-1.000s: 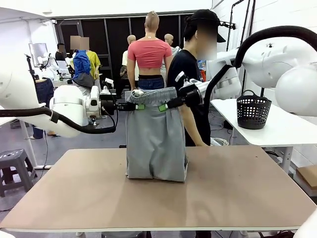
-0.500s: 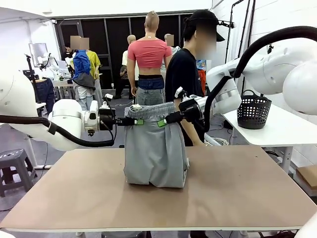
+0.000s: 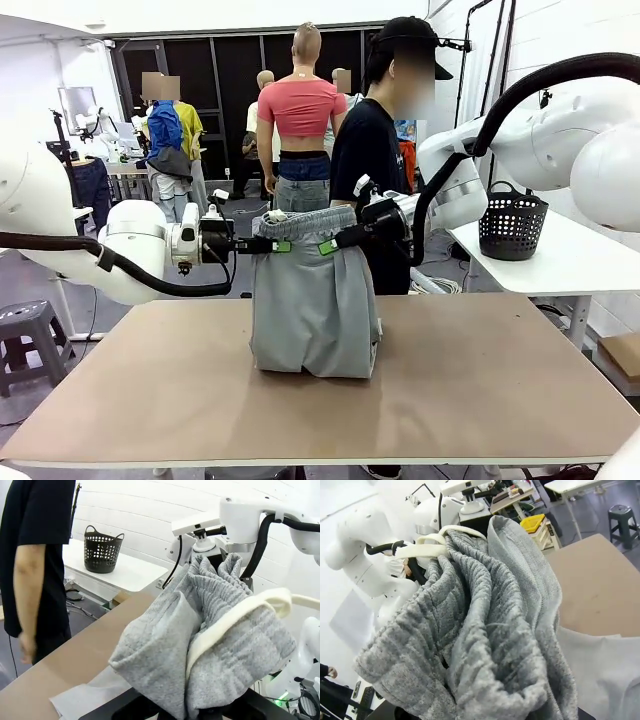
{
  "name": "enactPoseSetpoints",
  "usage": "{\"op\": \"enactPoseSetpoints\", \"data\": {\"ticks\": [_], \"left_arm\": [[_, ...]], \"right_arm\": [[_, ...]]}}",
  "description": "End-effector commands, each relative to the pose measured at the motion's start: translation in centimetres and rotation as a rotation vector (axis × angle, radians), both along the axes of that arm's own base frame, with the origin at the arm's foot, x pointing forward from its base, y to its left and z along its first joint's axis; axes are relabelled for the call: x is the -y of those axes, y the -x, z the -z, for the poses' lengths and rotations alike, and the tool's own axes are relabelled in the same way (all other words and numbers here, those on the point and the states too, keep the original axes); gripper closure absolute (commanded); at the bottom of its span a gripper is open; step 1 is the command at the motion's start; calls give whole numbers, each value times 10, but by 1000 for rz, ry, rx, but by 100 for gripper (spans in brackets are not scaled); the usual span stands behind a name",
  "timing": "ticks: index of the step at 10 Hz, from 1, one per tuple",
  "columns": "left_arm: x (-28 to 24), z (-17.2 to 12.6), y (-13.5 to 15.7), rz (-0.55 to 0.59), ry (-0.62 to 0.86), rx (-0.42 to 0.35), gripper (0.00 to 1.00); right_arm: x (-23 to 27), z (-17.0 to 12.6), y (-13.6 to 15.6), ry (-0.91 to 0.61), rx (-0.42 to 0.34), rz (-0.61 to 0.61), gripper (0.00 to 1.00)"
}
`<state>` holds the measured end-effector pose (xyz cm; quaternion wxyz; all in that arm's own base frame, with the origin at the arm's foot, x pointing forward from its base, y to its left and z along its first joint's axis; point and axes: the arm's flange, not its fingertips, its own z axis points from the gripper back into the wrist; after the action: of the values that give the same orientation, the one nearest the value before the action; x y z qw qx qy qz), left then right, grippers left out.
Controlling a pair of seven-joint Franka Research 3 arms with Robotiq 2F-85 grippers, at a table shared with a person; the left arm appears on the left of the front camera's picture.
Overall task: Fold the training pants.
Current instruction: Fold the Training pants in half.
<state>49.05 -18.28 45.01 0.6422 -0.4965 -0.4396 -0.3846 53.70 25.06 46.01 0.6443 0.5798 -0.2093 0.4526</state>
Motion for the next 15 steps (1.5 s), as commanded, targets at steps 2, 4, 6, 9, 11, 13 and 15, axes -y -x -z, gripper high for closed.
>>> {"op": "enactPoseSetpoints", "data": {"ticks": [2,4,6,9,11,13,15], "left_arm": [[2,15,12,-33,12,-198,100],[2,43,9,-55,6,-342,100],[-8,73,-9,-124,-13,-478,100],[-12,110,-43,-184,-39,-548,100],[-6,126,-46,-203,-76,-608,100],[2,129,-39,-164,-43,-573,100],[2,129,-39,-164,-43,-573,100]], "right_arm": [[3,39,2,-24,-182,31,100],[5,72,-3,-24,-286,67,100],[6,99,-15,16,-354,165,100],[13,128,-31,78,-442,311,100],[14,144,-33,105,-499,359,100],[7,133,-36,108,-424,325,100],[9,148,-27,111,-478,324,100]]}}
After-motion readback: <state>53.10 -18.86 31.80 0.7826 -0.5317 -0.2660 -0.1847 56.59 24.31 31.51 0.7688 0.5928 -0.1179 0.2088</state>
